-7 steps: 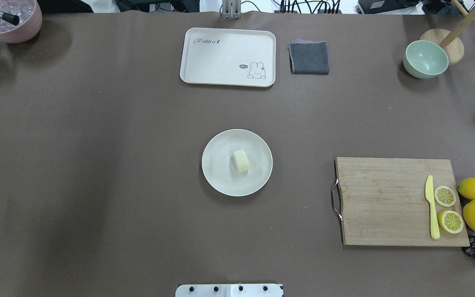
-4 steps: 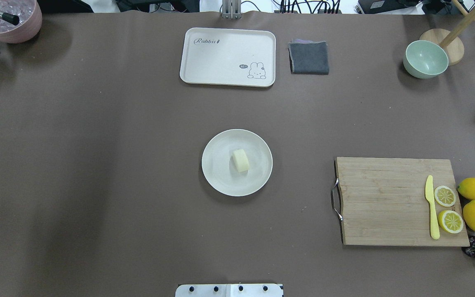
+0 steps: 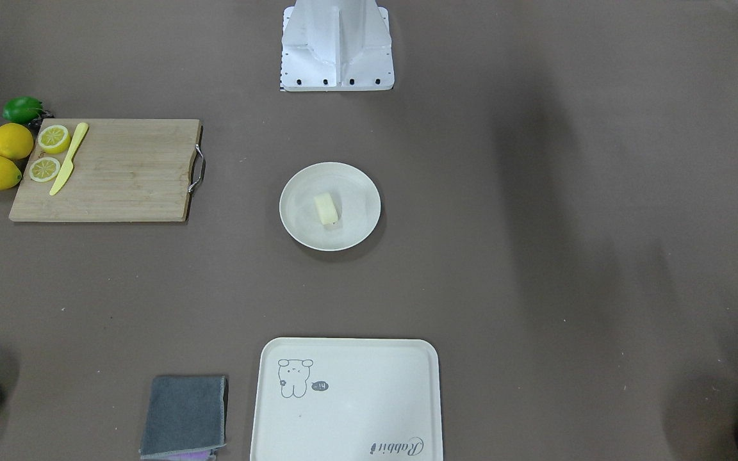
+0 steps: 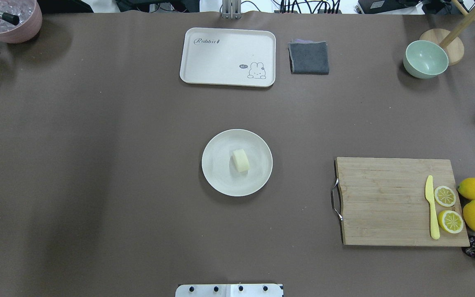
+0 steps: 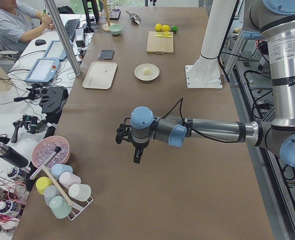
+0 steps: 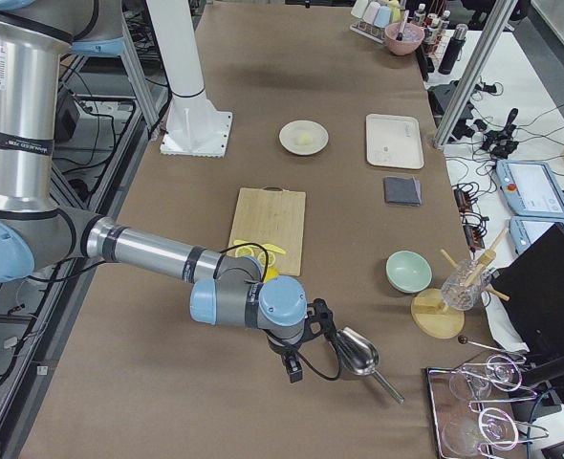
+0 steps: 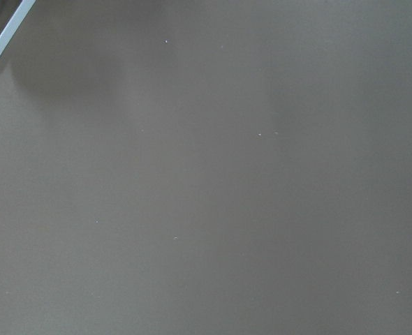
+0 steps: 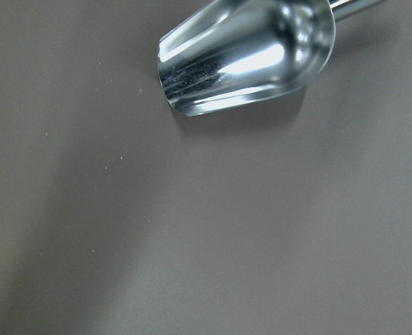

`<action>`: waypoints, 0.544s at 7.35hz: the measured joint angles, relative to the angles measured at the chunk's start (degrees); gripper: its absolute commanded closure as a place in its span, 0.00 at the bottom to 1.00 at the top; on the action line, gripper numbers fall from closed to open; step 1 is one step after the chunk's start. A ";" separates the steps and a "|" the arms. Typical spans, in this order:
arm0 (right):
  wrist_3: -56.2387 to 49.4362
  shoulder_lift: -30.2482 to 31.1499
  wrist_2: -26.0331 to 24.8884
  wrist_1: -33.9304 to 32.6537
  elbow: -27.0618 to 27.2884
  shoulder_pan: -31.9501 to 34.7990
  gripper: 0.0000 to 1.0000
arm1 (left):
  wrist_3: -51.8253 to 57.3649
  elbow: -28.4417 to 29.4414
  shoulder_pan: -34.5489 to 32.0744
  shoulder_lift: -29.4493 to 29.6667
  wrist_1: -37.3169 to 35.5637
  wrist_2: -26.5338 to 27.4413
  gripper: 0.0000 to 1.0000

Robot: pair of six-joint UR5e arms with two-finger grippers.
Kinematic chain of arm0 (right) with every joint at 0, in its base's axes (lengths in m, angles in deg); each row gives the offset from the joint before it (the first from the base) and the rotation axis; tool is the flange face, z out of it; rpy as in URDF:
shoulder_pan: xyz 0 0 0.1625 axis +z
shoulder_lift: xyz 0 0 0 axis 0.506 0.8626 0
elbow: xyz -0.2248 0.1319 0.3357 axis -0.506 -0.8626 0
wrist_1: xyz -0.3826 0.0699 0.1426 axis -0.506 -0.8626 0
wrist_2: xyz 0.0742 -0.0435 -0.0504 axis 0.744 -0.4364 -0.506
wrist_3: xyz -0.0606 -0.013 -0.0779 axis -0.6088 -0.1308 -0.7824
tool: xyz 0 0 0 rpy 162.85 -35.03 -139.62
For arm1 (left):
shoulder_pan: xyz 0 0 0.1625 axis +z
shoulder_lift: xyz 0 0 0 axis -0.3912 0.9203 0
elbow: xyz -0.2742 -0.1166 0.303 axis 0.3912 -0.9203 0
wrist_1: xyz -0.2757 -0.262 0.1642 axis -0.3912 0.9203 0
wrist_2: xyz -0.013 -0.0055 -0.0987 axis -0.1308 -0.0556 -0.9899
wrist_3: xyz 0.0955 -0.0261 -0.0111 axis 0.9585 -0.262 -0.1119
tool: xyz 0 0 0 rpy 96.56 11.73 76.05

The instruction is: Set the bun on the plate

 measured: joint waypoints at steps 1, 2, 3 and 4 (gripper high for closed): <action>2.70 -0.86 0.00 0.01 0.27 -1.34 0.00 | 0.02 -0.04 -0.52 0.01 -0.73 0.00 0.02; 4.99 -1.71 0.12 -0.01 0.80 -2.56 0.00 | 0.02 -0.12 -1.01 0.19 -1.86 0.00 0.02; 7.96 -2.74 0.18 -0.08 1.70 -3.68 0.00 | 0.02 -0.24 -1.34 1.14 -4.41 0.02 0.02; 11.54 -3.49 0.21 -0.13 3.43 -4.77 0.00 | 0.02 -0.63 -1.61 2.56 -6.98 0.05 0.02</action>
